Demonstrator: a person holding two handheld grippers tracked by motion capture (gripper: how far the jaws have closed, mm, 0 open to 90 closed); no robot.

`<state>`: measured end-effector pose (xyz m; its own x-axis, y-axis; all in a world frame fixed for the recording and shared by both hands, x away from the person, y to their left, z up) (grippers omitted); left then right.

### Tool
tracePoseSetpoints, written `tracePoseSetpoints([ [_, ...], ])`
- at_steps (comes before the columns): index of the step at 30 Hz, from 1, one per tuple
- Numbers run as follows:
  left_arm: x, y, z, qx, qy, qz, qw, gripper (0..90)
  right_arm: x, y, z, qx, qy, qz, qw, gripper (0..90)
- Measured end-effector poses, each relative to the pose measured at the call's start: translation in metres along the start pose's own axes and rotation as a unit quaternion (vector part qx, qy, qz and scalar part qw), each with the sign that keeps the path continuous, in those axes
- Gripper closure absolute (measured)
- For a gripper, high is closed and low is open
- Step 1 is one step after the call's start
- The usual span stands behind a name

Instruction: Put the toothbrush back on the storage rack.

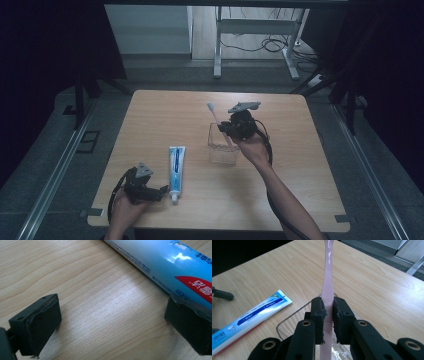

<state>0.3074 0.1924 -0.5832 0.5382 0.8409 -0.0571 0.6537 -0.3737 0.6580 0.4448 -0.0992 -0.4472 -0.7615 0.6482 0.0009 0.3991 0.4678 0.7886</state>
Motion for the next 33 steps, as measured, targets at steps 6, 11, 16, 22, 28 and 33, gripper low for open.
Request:
tracePoseSetpoints([
  [6, 0.000, 0.000, 0.000, 0.000, 0.000, 0.000, 1.0000, 0.8, 0.002, -0.008, 0.009, 0.008, 0.001, 0.000, 1.0000, 78.4],
  [11, 0.000, 0.000, 0.000, 0.000, 0.000, 0.000, 1.0000, 0.8, 0.003, -0.014, 0.015, 0.014, 0.003, -0.001, 0.9999, 78.3],
  [16, 0.000, 0.000, 0.000, 0.000, 0.000, 0.000, 1.0000, 0.8, 0.006, -0.018, 0.021, 0.022, 0.003, -0.002, 0.9998, 78.3],
  [22, 0.000, 0.000, 0.000, 0.000, 0.000, 0.000, 1.0000, 0.8, 0.007, -0.022, 0.027, 0.031, 0.000, -0.005, 0.9995, 78.1],
  [28, 0.000, 0.000, 0.000, 0.000, 0.000, 0.000, 1.0000, 0.8, 0.008, -0.026, 0.031, 0.045, -0.009, -0.008, 0.9989, 77.8],
  [33, 0.000, 0.000, 0.000, 0.000, 0.000, 0.000, 1.0000, 0.6, 0.006, -0.028, 0.033, 0.052, -0.014, -0.007, 0.9985, 77.7],
])
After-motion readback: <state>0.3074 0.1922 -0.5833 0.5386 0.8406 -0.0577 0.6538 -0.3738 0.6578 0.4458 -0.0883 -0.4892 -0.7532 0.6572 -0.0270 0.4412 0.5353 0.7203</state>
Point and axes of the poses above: each handheld gripper's, and its own axes: z roughly forward along the jaws, y roughly out of its top, x roughly to its left, the point moved 5 cm from there along z, roughly forward along the jaws, and after that the axes turned 3 degrees about -z, right-handed, at the moved point
